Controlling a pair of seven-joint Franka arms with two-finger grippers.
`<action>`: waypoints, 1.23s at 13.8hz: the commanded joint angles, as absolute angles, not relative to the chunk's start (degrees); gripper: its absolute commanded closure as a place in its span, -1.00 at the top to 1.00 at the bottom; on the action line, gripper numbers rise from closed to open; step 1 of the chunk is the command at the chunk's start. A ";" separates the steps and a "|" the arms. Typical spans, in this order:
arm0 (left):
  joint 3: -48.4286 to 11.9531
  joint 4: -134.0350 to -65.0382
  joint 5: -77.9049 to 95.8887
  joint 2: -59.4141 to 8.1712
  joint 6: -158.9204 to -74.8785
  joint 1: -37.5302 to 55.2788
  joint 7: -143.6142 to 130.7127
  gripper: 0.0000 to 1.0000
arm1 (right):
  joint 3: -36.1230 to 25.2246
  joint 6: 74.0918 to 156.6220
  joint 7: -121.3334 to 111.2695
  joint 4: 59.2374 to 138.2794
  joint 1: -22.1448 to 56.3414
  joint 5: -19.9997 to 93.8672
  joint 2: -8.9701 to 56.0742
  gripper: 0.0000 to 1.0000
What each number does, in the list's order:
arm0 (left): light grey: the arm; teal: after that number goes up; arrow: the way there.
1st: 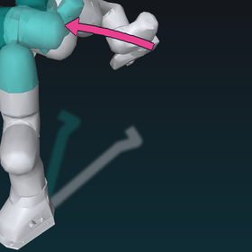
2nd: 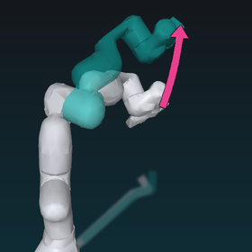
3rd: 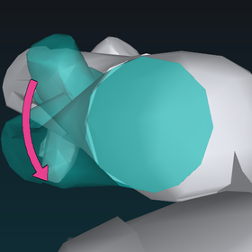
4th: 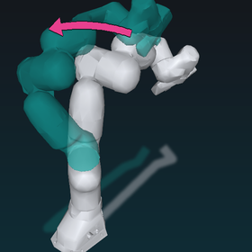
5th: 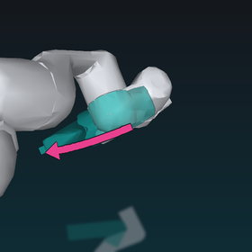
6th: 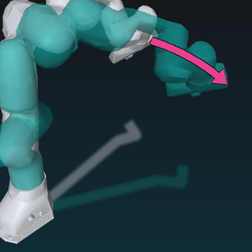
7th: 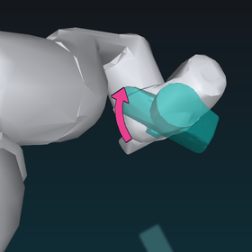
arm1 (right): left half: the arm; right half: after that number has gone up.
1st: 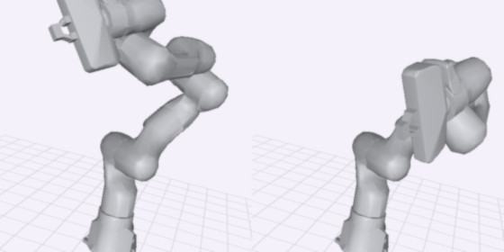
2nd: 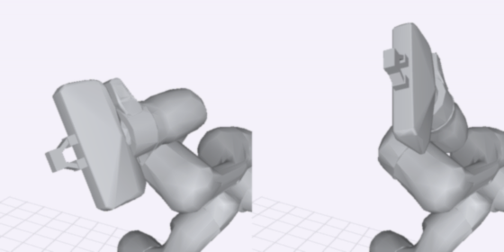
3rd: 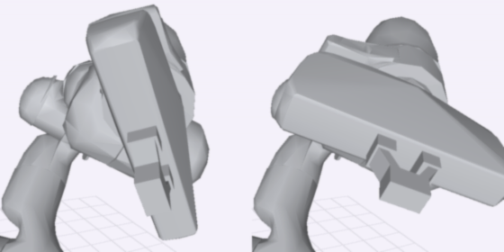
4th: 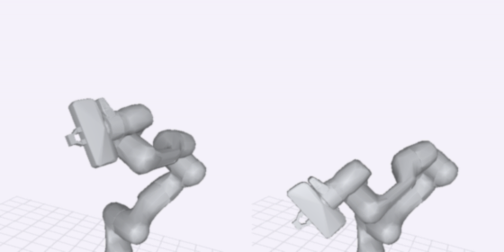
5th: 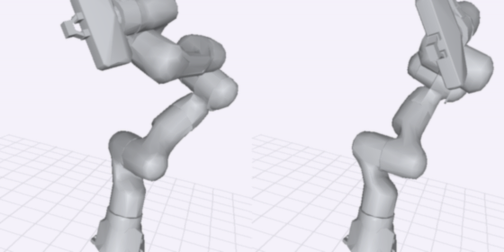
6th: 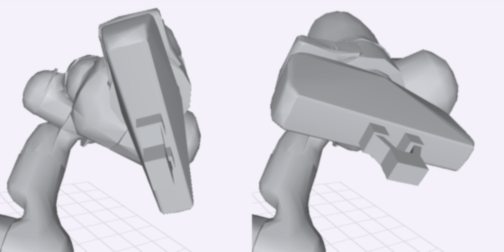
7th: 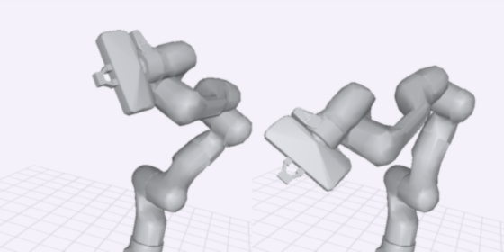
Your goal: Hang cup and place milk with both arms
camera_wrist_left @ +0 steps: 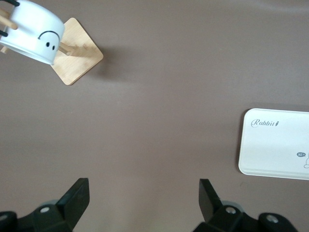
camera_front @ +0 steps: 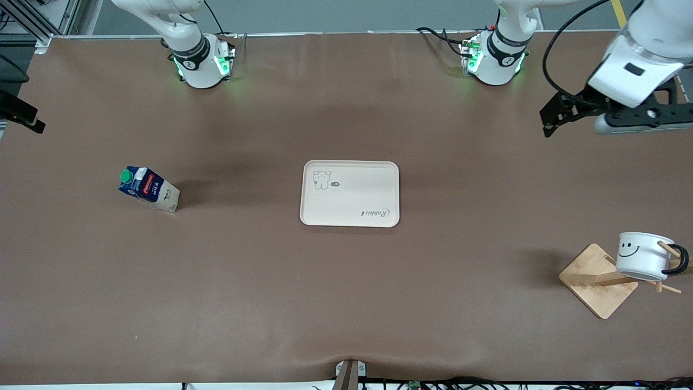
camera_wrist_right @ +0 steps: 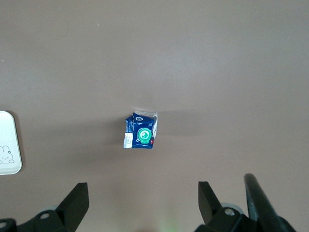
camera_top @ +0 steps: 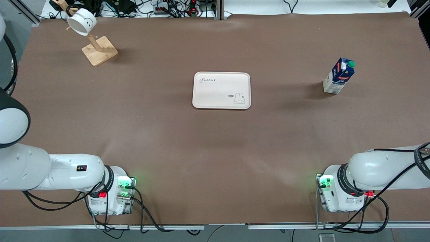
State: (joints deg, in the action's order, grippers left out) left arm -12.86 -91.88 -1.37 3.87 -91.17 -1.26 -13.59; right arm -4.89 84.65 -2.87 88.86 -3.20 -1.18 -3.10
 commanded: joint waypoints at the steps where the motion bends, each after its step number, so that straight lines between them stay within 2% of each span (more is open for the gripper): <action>1: -9.76 -93.78 1.49 5.71 -92.29 -0.44 -12.13 1.00 | -4.39 83.67 -2.46 87.27 -3.69 -1.32 -2.37 1.00; 7: -8.09 -93.43 0.35 6.24 -92.11 0.26 -11.95 1.00 | -4.39 83.67 -2.46 87.27 -3.78 -1.32 -2.37 1.00; 17: -8.09 -89.47 -0.18 3.34 -91.41 -0.79 -12.39 1.00 | -4.39 83.67 -2.46 87.28 -3.87 -1.32 -2.37 1.00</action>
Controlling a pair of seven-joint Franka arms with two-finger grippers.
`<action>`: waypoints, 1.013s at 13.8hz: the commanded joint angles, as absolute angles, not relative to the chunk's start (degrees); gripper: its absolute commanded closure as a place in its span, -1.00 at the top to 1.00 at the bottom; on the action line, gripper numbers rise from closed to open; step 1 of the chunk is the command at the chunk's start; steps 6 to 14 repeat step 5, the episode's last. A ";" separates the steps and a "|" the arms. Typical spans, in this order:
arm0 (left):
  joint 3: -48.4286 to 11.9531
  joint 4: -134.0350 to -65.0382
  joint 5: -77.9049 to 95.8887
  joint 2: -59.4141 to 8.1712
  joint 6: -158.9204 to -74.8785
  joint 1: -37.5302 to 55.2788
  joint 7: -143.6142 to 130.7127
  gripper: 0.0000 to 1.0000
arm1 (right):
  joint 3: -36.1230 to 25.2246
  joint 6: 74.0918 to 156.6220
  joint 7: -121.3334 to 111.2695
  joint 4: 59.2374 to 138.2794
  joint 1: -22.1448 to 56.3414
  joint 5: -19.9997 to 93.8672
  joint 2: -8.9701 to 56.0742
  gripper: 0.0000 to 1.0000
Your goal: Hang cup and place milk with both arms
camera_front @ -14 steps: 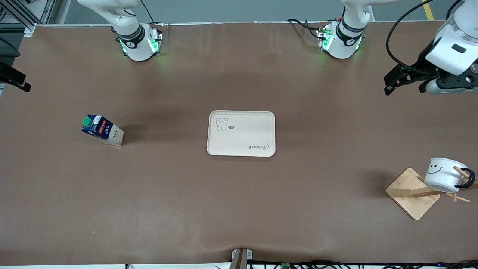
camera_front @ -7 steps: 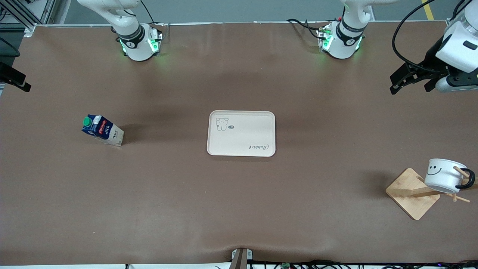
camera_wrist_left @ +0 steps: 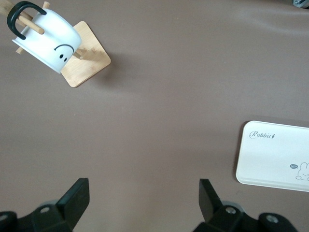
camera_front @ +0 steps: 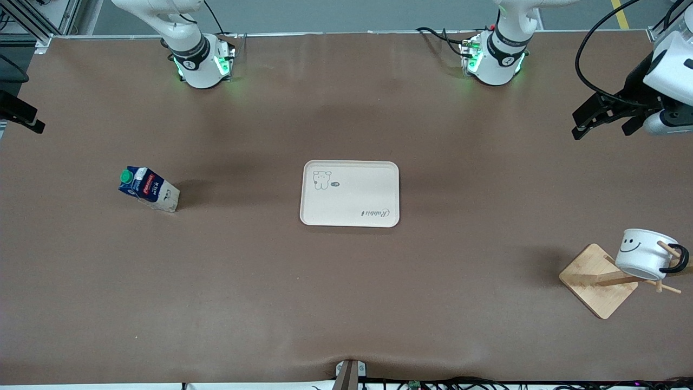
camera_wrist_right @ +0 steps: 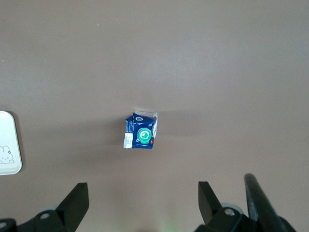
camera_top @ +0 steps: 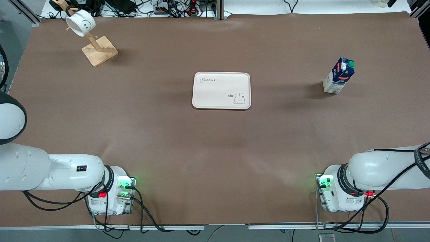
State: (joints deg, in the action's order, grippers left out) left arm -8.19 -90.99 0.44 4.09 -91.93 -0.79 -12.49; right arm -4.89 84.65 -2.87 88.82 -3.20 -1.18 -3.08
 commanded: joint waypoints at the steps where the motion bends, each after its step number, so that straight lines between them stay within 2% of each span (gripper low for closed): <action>1: -8.17 -89.47 -0.18 3.34 -91.41 -0.79 -12.39 1.00 | -4.39 83.67 -2.46 87.28 -3.87 -1.32 -2.37 1.00; 14: -8.17 -89.65 -0.18 3.25 -91.32 -0.79 -12.30 1.00 | -4.39 83.67 -2.46 87.28 -3.87 -1.32 -2.37 1.00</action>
